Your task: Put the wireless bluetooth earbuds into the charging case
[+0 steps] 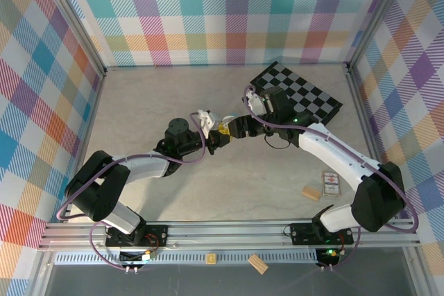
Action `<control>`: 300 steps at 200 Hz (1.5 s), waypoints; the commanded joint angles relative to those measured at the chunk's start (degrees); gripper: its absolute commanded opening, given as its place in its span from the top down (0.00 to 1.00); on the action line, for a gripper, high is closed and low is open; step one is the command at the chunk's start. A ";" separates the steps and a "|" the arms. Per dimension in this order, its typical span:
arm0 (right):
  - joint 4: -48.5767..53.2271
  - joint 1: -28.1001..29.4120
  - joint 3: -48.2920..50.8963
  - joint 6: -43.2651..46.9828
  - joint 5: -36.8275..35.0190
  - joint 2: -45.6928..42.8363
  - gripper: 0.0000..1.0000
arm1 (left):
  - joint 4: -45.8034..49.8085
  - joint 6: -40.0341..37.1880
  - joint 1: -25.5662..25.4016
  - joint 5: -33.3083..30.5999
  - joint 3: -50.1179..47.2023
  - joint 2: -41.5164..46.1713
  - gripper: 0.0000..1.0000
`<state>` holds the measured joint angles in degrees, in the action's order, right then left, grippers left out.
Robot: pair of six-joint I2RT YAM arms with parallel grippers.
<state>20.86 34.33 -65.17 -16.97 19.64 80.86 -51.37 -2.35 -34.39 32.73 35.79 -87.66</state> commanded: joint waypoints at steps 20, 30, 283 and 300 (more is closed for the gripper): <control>-1.33 0.57 -1.04 -0.41 0.12 -0.45 0.31 | -3.12 -0.55 -0.50 2.78 0.60 0.36 0.84; -1.60 0.48 -0.54 -0.44 -0.21 -1.42 0.30 | -3.12 -0.73 -0.50 2.78 0.51 0.45 0.84; 18.96 -4.05 -12.24 2.85 4.72 6.91 0.23 | 9.26 -19.64 -0.32 -4.22 0.36 6.08 0.85; 18.01 -4.04 -11.02 3.81 3.77 4.88 0.22 | 8.86 -18.77 -0.24 -4.17 0.44 5.85 0.86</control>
<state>36.53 29.63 -78.04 -17.02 20.93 89.52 -40.40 -22.74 -34.48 29.43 34.13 -82.48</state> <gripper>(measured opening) 0.776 0.210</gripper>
